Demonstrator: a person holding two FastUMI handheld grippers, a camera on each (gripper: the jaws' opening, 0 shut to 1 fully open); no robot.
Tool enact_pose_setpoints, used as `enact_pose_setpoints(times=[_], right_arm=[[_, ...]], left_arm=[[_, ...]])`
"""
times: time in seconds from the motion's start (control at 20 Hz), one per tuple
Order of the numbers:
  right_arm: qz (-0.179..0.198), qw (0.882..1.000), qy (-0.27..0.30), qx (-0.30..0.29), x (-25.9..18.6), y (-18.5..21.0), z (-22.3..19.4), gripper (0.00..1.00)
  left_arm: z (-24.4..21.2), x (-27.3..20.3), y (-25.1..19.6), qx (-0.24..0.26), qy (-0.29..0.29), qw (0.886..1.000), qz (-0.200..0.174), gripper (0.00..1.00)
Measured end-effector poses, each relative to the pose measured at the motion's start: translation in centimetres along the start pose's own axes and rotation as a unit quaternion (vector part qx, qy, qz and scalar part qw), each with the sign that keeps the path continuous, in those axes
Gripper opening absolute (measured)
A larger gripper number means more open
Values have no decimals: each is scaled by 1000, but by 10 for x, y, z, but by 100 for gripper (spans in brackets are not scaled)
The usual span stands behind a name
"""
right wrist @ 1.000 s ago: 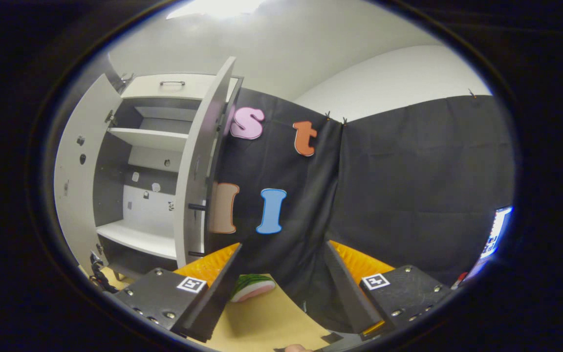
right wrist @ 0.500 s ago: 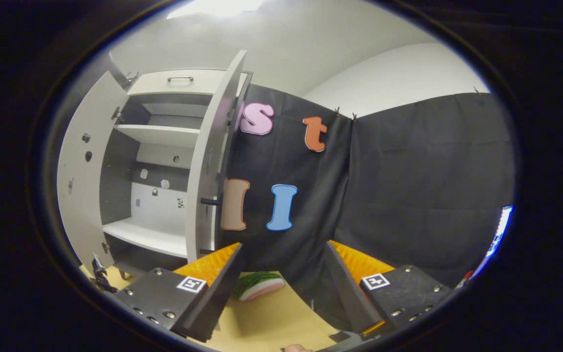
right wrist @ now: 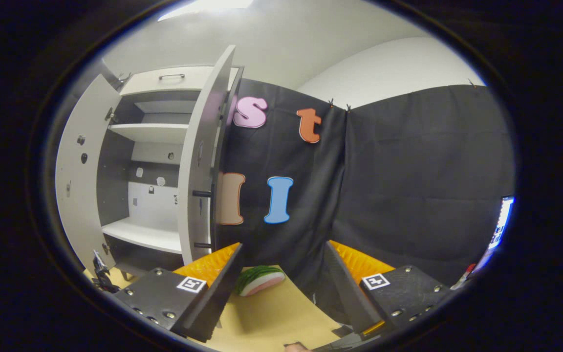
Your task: Grasp the bottle in the cabinet with the left hand and place it on the coaster, then close the right door with the right hand and the left door with the left hand.
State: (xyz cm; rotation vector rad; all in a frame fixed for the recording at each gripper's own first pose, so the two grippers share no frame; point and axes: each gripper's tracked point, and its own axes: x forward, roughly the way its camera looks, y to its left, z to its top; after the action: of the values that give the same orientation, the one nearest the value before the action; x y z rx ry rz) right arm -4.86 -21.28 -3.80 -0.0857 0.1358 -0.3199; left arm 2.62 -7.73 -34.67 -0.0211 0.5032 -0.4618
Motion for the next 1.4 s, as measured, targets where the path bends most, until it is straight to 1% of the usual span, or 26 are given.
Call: enact_pose_setpoints(times=[0.2,0.25,0.3,0.4,0.5,0.55,0.6,0.65,0.75,0.8,0.85,0.9,0.95,1.05,1.1,1.15,1.25,1.4], right_arm=[[14,1000,-4,5,12,15,1,100],[16,1000,-7,6,15,18,3,96],[18,1000,-10,7,19,19,6,100],[22,999,-19,14,24,24,13,100],[31,999,-24,25,32,32,20,100],[37,999,-27,29,35,37,23,97],[44,998,-29,31,38,43,25,96],[50,998,-31,31,40,49,28,100],[62,997,-38,30,44,63,34,100],[68,996,-40,30,46,69,35,96],[73,996,-43,30,48,75,38,96],[80,995,-45,32,51,81,39,100],[87,995,-45,36,52,87,41,97],[98,993,-42,41,54,94,42,97],[107,993,-43,33,55,97,42,92],[115,992,-43,23,54,101,42,98],[135,990,-42,17,52,109,45,98],[177,983,-33,32,49,135,43,97]], left_arm=[[40,-22,-5,4,-41,999,7,98],[53,-30,-5,2,-53,999,12,97],[66,-39,-7,-2,-66,998,15,98],[104,-59,-9,-13,-104,994,21,97],[138,-84,-1,-15,-132,990,47,97],[156,-96,6,-10,-145,987,65,98],[173,-109,12,-6,-159,984,81,97],[189,-121,18,-7,-167,981,95,97],[212,-145,31,-11,-183,975,123,96],[220,-155,42,-12,-187,973,138,97],[226,-165,49,-14,-193,969,152,97],[233,-175,54,-18,-200,966,161,97],[237,-183,58,-23,-206,963,169,97],[240,-198,67,-29,-210,959,188,96],[240,-205,71,-30,-210,957,197,96],[240,-210,73,-32,-209,956,203,96],[239,-217,76,-38,-209,954,211,97],[239,-222,76,-45,-220,952,210,97]])
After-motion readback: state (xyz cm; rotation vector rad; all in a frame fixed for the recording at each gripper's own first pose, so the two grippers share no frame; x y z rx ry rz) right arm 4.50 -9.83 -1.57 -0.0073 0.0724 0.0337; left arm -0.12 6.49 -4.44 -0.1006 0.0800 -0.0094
